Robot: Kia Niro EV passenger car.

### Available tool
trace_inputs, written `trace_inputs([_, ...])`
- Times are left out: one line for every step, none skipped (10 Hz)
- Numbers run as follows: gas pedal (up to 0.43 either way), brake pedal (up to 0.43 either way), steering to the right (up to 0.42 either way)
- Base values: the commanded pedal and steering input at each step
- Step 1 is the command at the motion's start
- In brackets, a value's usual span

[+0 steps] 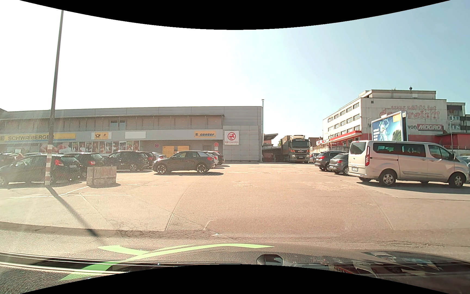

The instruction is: Follow the waypoints while adhering to traffic rules and regulations

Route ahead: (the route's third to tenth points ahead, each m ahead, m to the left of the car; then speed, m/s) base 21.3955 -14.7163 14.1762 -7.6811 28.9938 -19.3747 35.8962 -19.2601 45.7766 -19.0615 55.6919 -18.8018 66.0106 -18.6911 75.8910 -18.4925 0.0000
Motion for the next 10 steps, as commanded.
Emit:
trace_inputs([0.0, 0.421, -0.055])
trace_inputs([0.0, 0.421, -0.055])
trace_inputs([0.0, 0.421, -0.056])
trace_inputs([0.0, 0.421, -0.055])
trace_inputs([0.0, 0.421, -0.055])
trace_inputs([0.0, 0.421, -0.055])
trace_inputs([0.0, 0.421, -0.055])
trace_inputs([0.0, 0.421, -0.055])
trace_inputs([0.0, 0.421, -0.055])
trace_inputs([0.0, 0.421, -0.056])
